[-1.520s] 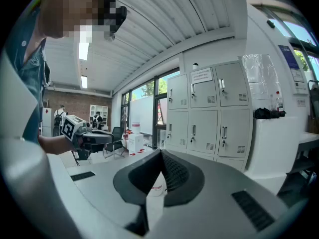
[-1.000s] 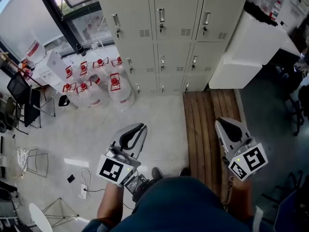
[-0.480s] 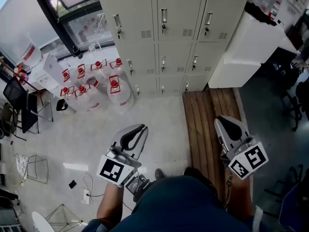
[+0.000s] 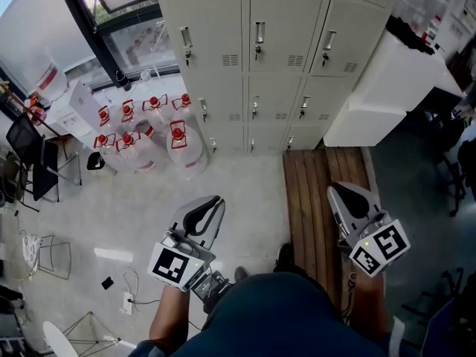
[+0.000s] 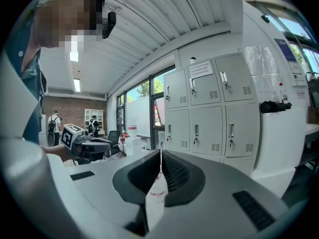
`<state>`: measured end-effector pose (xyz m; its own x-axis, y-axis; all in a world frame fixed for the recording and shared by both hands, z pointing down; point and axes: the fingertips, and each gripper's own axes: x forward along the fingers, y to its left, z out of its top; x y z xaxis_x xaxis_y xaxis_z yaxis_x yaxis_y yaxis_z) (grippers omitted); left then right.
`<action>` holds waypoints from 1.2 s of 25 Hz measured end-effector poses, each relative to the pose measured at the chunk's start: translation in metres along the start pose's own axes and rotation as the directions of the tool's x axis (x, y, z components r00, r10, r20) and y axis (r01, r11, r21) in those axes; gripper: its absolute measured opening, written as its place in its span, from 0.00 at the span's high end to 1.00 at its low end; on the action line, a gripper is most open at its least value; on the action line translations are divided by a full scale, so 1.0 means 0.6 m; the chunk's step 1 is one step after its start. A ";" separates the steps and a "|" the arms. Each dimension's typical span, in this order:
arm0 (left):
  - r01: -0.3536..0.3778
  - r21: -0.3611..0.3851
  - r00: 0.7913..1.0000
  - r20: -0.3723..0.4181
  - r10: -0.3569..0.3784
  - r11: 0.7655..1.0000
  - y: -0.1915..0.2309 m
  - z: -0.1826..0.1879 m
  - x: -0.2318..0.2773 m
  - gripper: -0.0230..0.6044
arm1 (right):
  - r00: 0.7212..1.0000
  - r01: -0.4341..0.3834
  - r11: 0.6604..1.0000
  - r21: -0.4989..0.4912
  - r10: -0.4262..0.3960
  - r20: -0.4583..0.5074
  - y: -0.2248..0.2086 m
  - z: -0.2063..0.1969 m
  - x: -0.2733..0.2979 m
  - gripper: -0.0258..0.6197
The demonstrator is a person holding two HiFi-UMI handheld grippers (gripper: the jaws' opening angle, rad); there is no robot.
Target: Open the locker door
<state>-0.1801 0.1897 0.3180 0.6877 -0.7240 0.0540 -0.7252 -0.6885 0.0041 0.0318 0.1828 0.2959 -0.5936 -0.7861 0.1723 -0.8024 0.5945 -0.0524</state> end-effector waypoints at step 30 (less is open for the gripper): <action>-0.161 0.037 0.986 -0.044 0.162 0.986 -0.093 0.012 0.272 0.90 | 0.976 -0.218 0.976 0.020 0.218 -0.006 -0.297 -0.018 0.047 0.90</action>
<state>-0.0272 0.1094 0.3192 0.5589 -0.8235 0.0974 -0.8244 -0.5645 -0.0418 0.1589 0.0562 0.3207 -0.7541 -0.6364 0.1623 -0.6547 0.7481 -0.1085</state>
